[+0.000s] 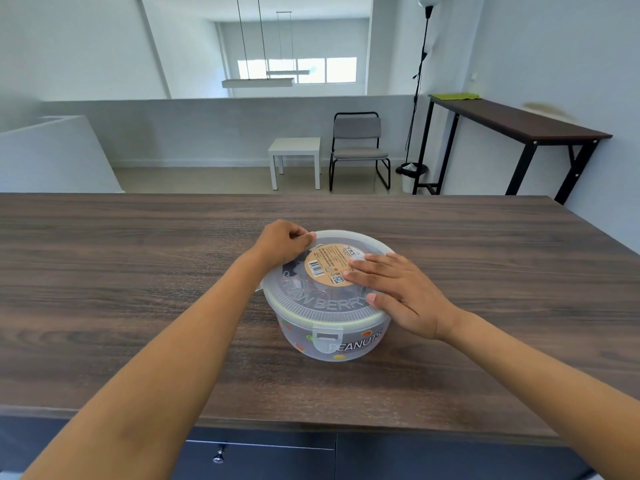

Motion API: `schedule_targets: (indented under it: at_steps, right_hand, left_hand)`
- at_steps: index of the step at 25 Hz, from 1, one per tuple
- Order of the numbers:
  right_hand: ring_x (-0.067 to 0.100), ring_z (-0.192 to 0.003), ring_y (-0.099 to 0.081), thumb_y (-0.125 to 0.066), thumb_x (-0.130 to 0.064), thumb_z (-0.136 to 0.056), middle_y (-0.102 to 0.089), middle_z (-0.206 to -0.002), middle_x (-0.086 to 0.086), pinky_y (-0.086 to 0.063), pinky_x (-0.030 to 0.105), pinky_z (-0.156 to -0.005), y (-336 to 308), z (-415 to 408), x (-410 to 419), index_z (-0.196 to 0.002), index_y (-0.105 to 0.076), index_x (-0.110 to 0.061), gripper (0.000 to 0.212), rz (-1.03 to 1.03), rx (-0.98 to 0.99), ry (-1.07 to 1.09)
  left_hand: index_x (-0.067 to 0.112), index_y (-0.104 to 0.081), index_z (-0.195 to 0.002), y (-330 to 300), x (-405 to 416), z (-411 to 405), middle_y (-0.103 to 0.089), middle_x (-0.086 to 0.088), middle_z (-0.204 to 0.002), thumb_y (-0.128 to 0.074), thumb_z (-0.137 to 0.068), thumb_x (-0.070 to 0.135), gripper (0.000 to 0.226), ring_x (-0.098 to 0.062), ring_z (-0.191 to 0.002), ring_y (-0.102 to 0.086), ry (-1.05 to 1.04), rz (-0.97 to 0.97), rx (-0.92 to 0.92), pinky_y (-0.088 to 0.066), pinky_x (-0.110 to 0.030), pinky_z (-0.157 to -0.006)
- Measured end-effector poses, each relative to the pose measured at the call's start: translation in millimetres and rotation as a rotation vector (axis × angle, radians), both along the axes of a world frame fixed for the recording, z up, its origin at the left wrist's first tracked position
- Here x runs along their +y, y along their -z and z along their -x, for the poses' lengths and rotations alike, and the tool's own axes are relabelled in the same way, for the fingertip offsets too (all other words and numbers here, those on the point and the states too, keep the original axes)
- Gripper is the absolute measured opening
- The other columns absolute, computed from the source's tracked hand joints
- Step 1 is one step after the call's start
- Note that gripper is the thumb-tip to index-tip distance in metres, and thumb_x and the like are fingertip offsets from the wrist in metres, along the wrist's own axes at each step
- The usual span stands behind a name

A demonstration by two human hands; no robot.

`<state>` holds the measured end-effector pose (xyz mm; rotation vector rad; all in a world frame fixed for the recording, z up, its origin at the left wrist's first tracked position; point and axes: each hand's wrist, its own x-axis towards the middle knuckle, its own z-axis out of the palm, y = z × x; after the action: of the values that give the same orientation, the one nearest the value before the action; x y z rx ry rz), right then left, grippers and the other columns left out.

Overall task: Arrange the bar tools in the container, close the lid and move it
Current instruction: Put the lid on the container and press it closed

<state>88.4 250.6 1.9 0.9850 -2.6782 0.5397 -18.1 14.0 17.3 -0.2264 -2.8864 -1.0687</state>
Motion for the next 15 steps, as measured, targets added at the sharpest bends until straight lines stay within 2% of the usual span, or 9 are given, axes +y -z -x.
schedule_targets:
  at_steps: [3, 5, 6, 9, 11, 12, 13, 14, 15]
  right_hand:
    - [0.010, -0.143, -0.021, -0.033, -0.048, -0.092, -0.034, -0.151, -0.007, -0.006, 0.034, -0.119, -5, -10, -4, -0.140, -0.037, -0.030, 0.052, -0.100, -0.034, 0.061]
    - [0.006, -0.144, -0.016, -0.021, -0.071, -0.083, -0.027, -0.154, -0.008, -0.003, 0.038, -0.121, -3, -23, -17, -0.144, -0.031, -0.029, 0.075, -0.140, -0.041, 0.065]
    - [0.006, -0.144, -0.017, -0.019, -0.076, -0.079, -0.028, -0.154, -0.009, -0.004, 0.038, -0.121, 0, -32, -26, -0.144, -0.031, -0.028, 0.082, -0.127, -0.025, 0.058]
    - [0.009, -0.142, -0.024, -0.029, -0.071, -0.082, -0.036, -0.150, -0.010, -0.011, 0.037, -0.119, 7, -49, -44, -0.141, -0.037, -0.031, 0.072, -0.108, 0.045, 0.073]
    - [0.012, -0.140, -0.031, -0.036, -0.065, -0.085, -0.042, -0.147, -0.009, -0.021, 0.039, -0.117, 7, -50, -46, -0.139, -0.041, -0.030, 0.064, -0.124, 0.101, 0.093]
    - [0.015, -0.138, -0.036, -0.039, -0.062, -0.085, -0.047, -0.144, -0.007, -0.027, 0.041, -0.115, 7, -50, -45, -0.137, -0.046, -0.028, 0.062, -0.126, 0.138, 0.096]
    - [0.017, -0.134, -0.043, -0.041, -0.060, -0.085, -0.052, -0.140, -0.005, -0.033, 0.043, -0.111, 8, -49, -45, -0.134, -0.051, -0.025, 0.061, -0.125, 0.187, 0.096]
    - [0.018, -0.130, -0.048, -0.042, -0.059, -0.085, -0.057, -0.136, -0.003, -0.039, 0.044, -0.107, 9, -49, -45, -0.130, -0.055, -0.023, 0.059, -0.121, 0.233, 0.096]
    - [0.019, -0.126, -0.052, -0.043, -0.059, -0.084, -0.060, -0.132, -0.002, -0.042, 0.044, -0.104, 10, -49, -45, -0.128, -0.057, -0.022, 0.059, -0.118, 0.272, 0.093]
  left_hand:
    - [0.014, -0.072, -0.100, 0, 3, -5, -0.063, 0.008, -0.063, -0.050, -0.091, 0.036, 0.032, -0.005, -0.056, -0.052, 0.011, 0.074, 0.072, -0.037, -0.021, -0.051]
    - [0.012, -0.072, -0.099, 0, 3, -7, -0.070, -0.003, -0.071, -0.048, -0.092, 0.035, 0.035, -0.009, -0.056, -0.054, 0.018, 0.109, 0.115, -0.038, -0.023, -0.053]
    - [0.011, -0.073, -0.100, 0, 3, -8, -0.072, -0.006, -0.077, -0.047, -0.092, 0.035, 0.036, -0.012, -0.059, -0.055, 0.021, 0.131, 0.132, -0.039, -0.024, -0.055]
    - [0.008, -0.072, -0.101, -2, 4, -12, -0.074, -0.012, -0.092, -0.044, -0.093, 0.033, 0.038, -0.023, -0.077, -0.064, 0.022, 0.168, 0.150, -0.049, -0.029, -0.070]
    - [0.004, -0.068, -0.098, -4, 7, -14, -0.072, -0.018, -0.103, -0.037, -0.096, 0.032, 0.041, -0.029, -0.087, -0.063, 0.034, 0.256, 0.141, -0.048, -0.034, -0.078]
    - [0.006, -0.065, -0.107, -5, 8, -15, -0.067, -0.019, -0.116, -0.032, -0.098, 0.032, 0.042, -0.029, -0.099, -0.061, 0.054, 0.319, 0.121, -0.046, -0.034, -0.086]
    - [0.009, -0.055, -0.125, -5, 9, -18, -0.056, -0.017, -0.134, -0.027, -0.099, 0.033, 0.046, -0.028, -0.118, -0.054, 0.090, 0.372, 0.084, -0.040, -0.035, -0.098]
    - [0.012, -0.038, -0.141, -5, 9, -20, -0.039, -0.011, -0.150, -0.022, -0.099, 0.035, 0.050, -0.025, -0.135, -0.038, 0.144, 0.413, 0.037, -0.028, -0.035, -0.110]
    - [0.015, -0.021, -0.148, -4, 10, -22, -0.022, -0.004, -0.157, -0.018, -0.099, 0.037, 0.054, -0.020, -0.144, -0.021, 0.205, 0.446, 0.000, -0.015, -0.035, -0.117]
